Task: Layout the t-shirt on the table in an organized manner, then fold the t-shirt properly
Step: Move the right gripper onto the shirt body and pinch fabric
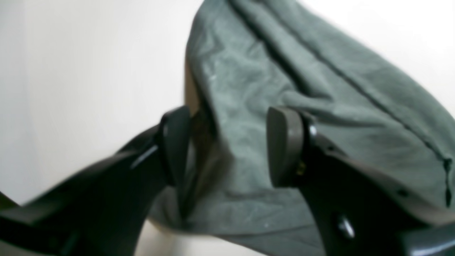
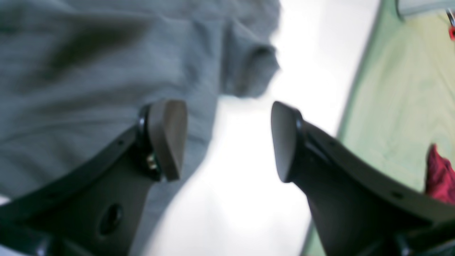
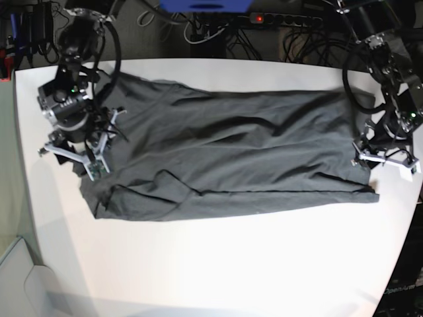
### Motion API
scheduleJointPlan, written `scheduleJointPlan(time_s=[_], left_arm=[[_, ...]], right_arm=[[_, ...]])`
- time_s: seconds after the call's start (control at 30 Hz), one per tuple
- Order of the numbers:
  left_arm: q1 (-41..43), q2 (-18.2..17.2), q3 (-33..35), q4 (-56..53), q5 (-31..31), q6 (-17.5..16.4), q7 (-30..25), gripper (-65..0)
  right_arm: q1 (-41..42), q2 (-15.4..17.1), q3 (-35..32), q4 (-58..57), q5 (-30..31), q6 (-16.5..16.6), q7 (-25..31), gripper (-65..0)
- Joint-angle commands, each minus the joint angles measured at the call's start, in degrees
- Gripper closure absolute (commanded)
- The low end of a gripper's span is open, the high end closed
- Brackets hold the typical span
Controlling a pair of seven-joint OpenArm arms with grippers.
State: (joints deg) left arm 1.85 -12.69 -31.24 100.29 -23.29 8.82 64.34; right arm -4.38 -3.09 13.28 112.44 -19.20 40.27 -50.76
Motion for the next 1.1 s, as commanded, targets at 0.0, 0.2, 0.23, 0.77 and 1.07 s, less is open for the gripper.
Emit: scheduleJointPlan(time_s=[0.0, 0.2, 0.23, 0.77, 1.07], left_arm=[[-1.1, -0.3, -0.1, 1.5, -0.4, 0.0, -0.4, -34.2], [-2.2, 3.5, -0.3, 1.0, -0.1, 0.0, -0.9, -34.3], [-2.2, 4.2, -0.4, 1.0, 0.1, 0.0, -0.9, -34.3], [3.3, 4.7, -0.4, 1.6, -0.3, 0.0, -0.9, -34.3], [3.3, 4.9, -0.4, 1.7, -0.4, 0.0, -0.7, -34.3]], right_arm=[[1.8, -0.5, -1.4, 0.3, 0.6, -0.3, 1.4, -38.0], [8.9, -1.3, -9.5, -9.0, 0.6, -0.3, 1.7, -38.1], [10.3, -1.1, -10.9, -11.5, 0.6, -0.3, 1.9, -38.1], [21.8, -0.4, -15.0, -37.3, 0.6, -0.3, 13.3, -38.1], [21.9, 0.6, -15.0, -43.0, 0.6, -0.3, 18.7, -38.1]])
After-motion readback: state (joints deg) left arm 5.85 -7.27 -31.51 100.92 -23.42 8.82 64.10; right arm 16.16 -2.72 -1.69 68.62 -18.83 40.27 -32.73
